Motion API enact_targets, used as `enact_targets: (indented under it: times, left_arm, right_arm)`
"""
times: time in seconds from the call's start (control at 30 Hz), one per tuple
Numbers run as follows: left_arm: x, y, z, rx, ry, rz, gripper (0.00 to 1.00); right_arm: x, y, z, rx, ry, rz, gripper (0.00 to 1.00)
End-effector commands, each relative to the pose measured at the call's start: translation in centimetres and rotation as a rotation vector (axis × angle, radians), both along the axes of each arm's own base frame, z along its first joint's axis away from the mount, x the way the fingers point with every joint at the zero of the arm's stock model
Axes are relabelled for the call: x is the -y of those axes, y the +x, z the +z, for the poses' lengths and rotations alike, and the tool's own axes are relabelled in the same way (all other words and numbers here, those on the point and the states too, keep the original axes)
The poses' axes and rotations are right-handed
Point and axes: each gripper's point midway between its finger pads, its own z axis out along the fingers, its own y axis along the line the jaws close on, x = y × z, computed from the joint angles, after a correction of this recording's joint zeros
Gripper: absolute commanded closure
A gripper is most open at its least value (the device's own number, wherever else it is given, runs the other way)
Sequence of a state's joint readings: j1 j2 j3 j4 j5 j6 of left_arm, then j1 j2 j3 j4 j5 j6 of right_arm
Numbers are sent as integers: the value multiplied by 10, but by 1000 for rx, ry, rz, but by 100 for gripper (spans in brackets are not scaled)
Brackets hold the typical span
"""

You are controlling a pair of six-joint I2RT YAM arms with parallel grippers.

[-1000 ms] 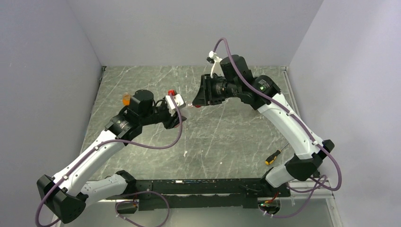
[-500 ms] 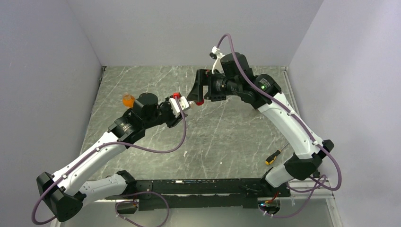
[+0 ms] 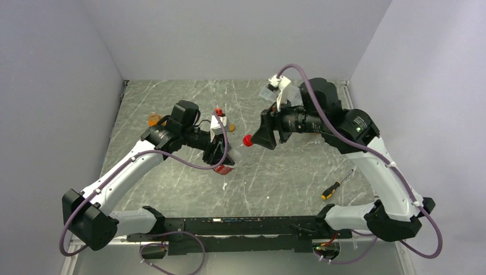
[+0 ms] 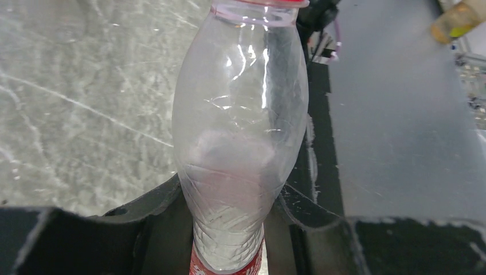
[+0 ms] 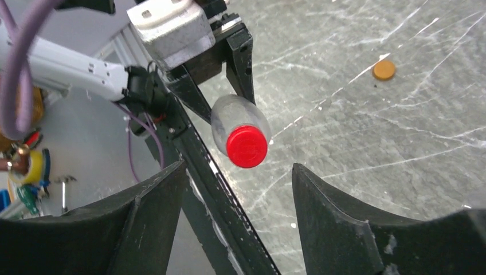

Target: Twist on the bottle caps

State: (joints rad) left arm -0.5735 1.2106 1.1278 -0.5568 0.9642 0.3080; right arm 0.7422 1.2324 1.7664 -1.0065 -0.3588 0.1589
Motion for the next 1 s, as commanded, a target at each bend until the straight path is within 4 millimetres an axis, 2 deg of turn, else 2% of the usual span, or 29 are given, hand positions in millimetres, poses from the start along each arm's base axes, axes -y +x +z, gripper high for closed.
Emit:
enact_targets:
  times: [0.0,0.17,0.37,0.6,0.7,0.8,0.9,0.97]
  left_arm:
    - [4,-24,28,-45,-93,-135,100]
    - [5,-25,27,-55,-95,-140,100]
    - [4,-25,27,-49,-95,-133,100]
    - [4,-24,27,-47,-93,-129,100]
    - [4,-24,26,-45,-92,-125,100]
    - [4,-23,25,-44,-91,-121,100]
    - [4,-19,25,-30,-81,-98,100]
    - [2,-7,23,10,-56,-34,100]
  right_arm:
    - [-9,-8,-12,15,-39,114,34]
    - [-15,-10,-16,-2,-48,151,34]
    - [-22,-13,-17,-22,-38,182,42]
    - [-29,-17,-18,-50,-24,213,47]
    - [-30,-15,-19,-55,-28,203,58]
    - [-29,-11,-21,-62,-37,179,74]
    - [-30,-9,-23,-88,-50,153,84]
    - [-30,-5,-24,-121,-54,112,89]
